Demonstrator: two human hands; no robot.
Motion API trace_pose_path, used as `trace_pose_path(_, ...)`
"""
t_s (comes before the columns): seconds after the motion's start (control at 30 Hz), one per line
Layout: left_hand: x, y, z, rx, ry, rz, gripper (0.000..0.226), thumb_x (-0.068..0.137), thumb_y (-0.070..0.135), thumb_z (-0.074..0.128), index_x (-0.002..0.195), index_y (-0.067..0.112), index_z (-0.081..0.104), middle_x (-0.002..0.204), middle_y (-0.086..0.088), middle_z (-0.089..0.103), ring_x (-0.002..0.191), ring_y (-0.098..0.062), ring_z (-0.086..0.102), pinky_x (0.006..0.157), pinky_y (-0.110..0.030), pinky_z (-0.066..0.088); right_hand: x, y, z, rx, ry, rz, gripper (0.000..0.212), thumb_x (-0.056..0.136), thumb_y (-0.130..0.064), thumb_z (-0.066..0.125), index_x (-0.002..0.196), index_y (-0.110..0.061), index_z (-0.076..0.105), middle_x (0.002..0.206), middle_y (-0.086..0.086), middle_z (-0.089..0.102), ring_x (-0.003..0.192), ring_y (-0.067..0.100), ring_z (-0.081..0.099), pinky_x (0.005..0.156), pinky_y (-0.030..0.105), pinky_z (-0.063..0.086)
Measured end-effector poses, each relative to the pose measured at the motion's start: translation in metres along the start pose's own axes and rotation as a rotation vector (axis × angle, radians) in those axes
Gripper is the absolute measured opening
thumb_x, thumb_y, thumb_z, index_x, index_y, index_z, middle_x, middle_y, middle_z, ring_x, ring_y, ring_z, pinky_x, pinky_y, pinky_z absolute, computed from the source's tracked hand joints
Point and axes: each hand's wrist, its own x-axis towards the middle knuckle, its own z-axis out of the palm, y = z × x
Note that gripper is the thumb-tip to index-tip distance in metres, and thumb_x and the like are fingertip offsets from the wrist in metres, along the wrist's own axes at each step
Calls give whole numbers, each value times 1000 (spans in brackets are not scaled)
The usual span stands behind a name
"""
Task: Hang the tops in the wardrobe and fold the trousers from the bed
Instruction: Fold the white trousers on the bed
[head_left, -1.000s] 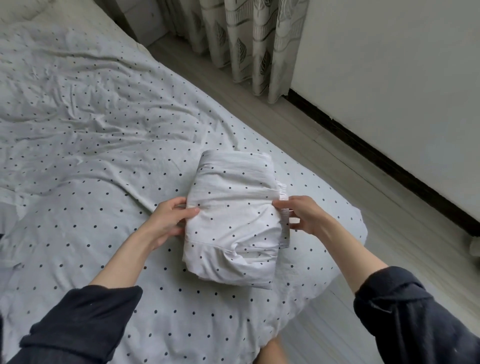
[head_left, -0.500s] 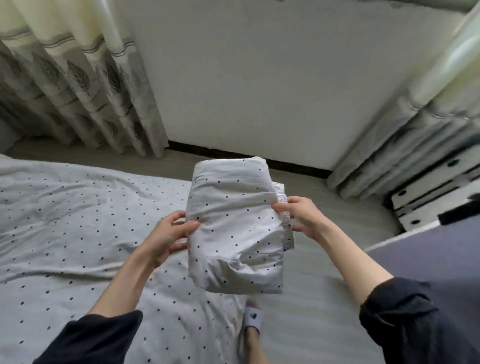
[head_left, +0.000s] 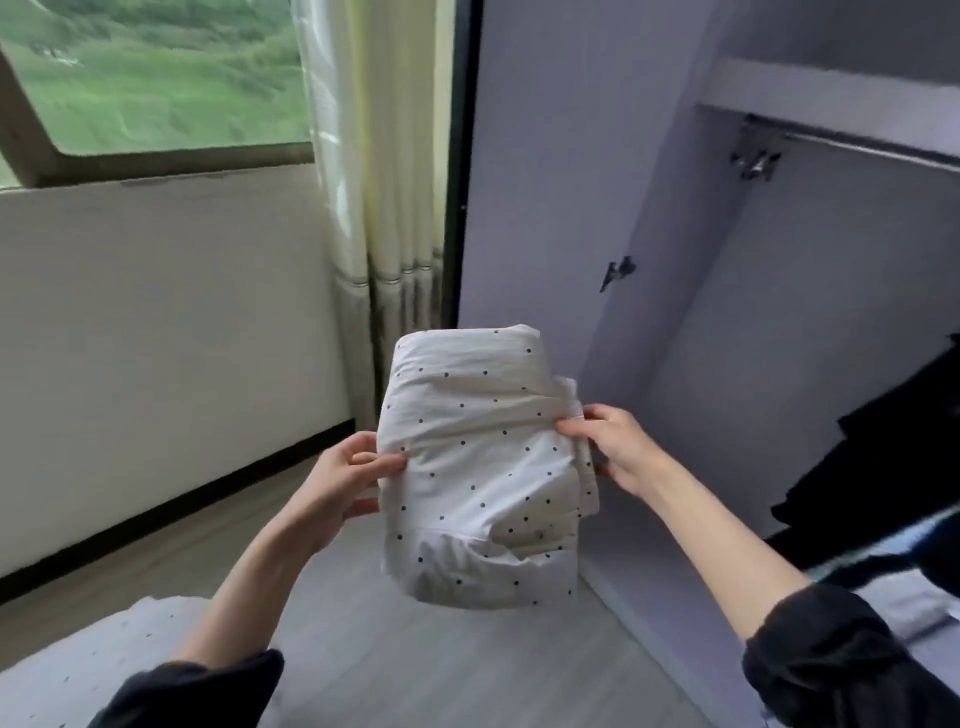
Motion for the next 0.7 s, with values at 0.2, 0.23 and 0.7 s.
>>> trace_pose_path(0.2,65,88,160,71,-251,161,13,81,15,69,93,16,64,84,-1,73,69,-10,68,53,-22,51,-20,-58,-168,116,282,-163,15,80,-12,72,93,-14,63,83,3,70,70,15,66,58,28,53)
trace_pose_path(0.23,73,106,181,73,-283,189,13,81,16,70,92,16,64,85,-1,73,70,-11,68,54,-23,52,-24,-71,-190,125,320,-196,15,80,-13,72,92,-14,63,83,3,70,71,16,66,61,29,54)
trace_pose_path(0.7,171,341,417,82,-691,595,9,82,14,69,90,15,66,77,4,71,60,-9,66,51,-23,52,-57,-232,-388,190,766,-533,17,78,-18,74,92,-13,66,82,1,71,76,17,65,72,34,51)
